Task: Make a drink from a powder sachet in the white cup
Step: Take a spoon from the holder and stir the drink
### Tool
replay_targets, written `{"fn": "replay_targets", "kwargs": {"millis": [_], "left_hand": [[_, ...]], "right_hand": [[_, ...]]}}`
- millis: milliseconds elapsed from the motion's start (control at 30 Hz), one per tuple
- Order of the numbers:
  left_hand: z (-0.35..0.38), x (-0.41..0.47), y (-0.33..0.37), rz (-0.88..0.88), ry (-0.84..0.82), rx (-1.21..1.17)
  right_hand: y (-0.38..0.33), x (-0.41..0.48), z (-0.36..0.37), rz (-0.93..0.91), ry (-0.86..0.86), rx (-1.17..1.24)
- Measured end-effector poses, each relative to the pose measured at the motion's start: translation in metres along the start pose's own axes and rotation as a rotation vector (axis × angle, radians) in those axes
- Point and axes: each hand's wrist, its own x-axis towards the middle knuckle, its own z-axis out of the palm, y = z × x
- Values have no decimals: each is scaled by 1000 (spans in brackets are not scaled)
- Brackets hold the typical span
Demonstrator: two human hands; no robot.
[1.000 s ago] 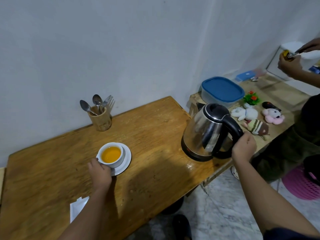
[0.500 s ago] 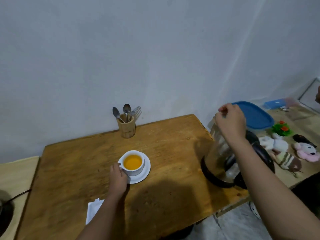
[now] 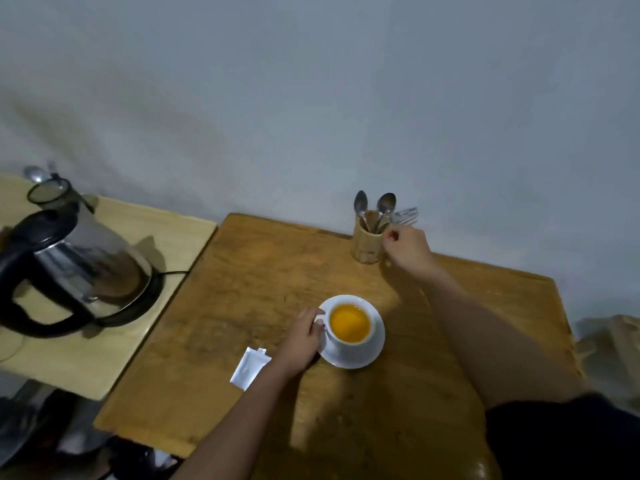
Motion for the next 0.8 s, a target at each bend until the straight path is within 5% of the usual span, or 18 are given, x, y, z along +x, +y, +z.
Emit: {"fn": "replay_targets", "kwargs": {"millis": [333, 600, 800], "left_hand": [[12, -2, -11, 14, 61, -81], [15, -1, -18, -8, 65, -94], [10, -1, -15, -10, 30, -92]], "right_hand": [[-6, 72, 44, -8, -69, -43], [-6, 95, 54, 44, 9, -107], [-26, 74, 18, -109, 160, -96]]}}
